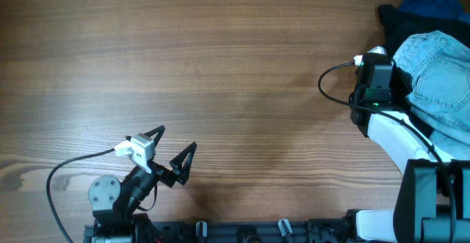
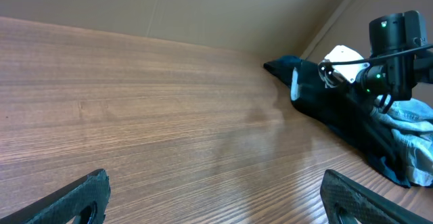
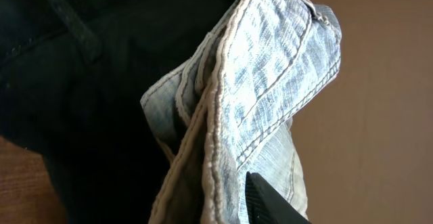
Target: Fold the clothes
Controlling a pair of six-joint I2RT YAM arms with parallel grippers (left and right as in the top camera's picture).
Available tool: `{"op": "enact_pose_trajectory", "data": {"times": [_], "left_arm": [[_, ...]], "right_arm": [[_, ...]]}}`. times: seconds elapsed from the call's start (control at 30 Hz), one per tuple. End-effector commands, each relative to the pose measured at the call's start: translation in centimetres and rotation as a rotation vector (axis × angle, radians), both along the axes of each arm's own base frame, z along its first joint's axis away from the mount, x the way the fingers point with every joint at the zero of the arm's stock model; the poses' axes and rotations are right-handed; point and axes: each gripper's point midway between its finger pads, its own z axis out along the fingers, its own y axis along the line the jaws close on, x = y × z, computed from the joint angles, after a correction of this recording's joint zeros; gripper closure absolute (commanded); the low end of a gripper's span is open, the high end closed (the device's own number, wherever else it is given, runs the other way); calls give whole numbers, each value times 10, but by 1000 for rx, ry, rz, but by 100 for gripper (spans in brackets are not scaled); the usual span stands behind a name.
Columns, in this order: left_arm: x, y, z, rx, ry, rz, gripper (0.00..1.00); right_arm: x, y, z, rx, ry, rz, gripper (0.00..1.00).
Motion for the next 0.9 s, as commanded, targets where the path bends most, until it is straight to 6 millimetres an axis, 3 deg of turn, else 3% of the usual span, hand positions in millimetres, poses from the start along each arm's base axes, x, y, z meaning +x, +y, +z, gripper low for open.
{"op": "enact_pose_trajectory", "data": {"times": [0.0,0.2,0.4,0.53,0.77,0.87], "left_arm": [[-1,-3,-3,-10,10,-18,0],[-1,-3,-3,-10,10,-18,0],[-1,-3,-3,-10,10,-18,0],[-1,-3,-3,-10,10,-18,0],[-1,-3,-3,-10,10,-18,0],[-1,-3,-3,-10,10,-18,0]], "right_arm": [[-3,3,2,27,-1,0,71],[-5,5,-3,50,9,1,86],[-5,5,7,49,-21,2,87],[-5,4,15,48,-44,1,96],[-4,1,47,26,-159,-17,94],[-6,1,50,25,-163,-18,94]]}}
